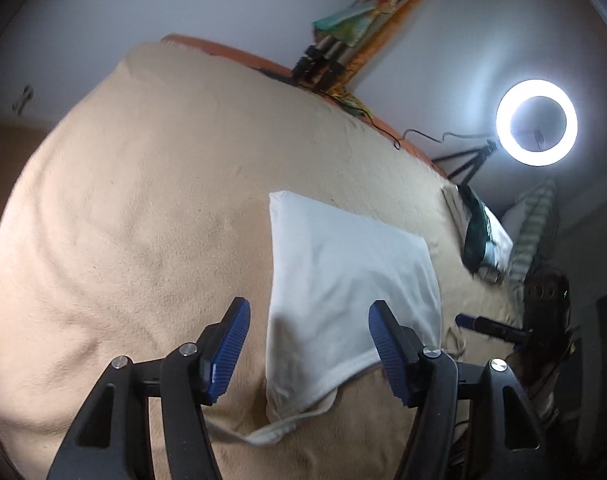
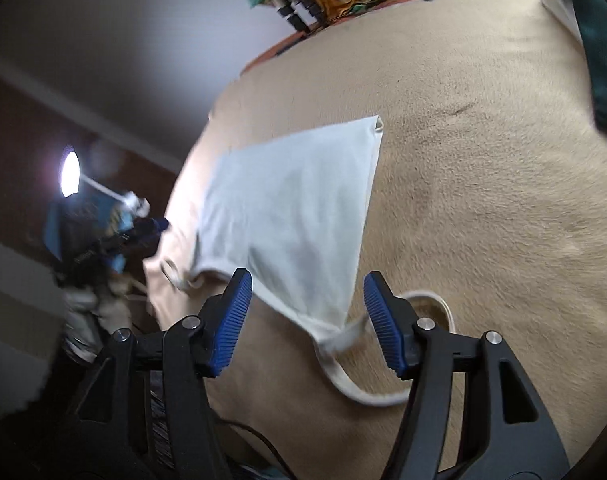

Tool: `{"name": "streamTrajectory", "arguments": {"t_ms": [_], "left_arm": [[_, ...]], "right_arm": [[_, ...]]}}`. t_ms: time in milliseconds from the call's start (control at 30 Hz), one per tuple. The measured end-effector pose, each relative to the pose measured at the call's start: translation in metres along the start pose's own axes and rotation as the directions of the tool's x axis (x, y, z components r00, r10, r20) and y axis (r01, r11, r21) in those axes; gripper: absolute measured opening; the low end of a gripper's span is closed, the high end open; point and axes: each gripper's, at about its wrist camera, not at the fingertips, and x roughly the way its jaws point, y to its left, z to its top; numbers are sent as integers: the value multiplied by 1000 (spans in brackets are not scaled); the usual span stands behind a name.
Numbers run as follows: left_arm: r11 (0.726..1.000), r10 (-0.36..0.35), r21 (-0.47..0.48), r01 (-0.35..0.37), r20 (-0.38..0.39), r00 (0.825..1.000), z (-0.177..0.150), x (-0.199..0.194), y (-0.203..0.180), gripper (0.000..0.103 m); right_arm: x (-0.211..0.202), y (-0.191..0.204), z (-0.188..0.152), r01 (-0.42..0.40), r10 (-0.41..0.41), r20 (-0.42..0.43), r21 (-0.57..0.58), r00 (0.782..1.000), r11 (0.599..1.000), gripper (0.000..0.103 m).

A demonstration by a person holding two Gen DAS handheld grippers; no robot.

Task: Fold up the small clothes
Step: 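Grasp the folded white top's edge with the left tool while the right tool grasps beside it, then lift the folded top with both tools and carry it to the clothes stack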

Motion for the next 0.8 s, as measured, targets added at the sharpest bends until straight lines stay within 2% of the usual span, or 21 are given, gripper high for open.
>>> {"name": "streamTrajectory", "arguments": {"t_ms": [100, 267, 367, 433, 600, 733, 800], "left_arm": [[998, -32, -54, 31, -25, 999, 4, 13, 12, 62], [993, -83, -90, 77, -75, 994, 5, 33, 22, 45], [989, -119, -103, 108, -113, 986, 5, 48, 20, 40], [987, -134, -108, 121, -133, 982, 5, 57, 18, 38], [984, -159, -104, 146, -128, 979, 12, 68, 10, 38], [979, -177, -127, 161, -123, 977, 14, 73, 12, 30], [981, -170, -118, 156, -123, 978, 15, 75, 10, 27]], "right_arm": [[9, -14, 2, 1, -1, 0, 49, 1000, 999, 61], [20, -25, 7, -43, 43, 0, 89, 999, 995, 61], [25, -28, 11, -71, 70, 7, 97, 998, 993, 61], [28, -29, 13, -90, 89, 12, 108, 996, 990, 58], [35, -29, 17, -107, 106, 13, 105, 994, 989, 48], [40, -27, 19, -117, 116, 14, 106, 993, 988, 43], [43, -24, 21, -116, 115, 9, 100, 993, 988, 36]]}}
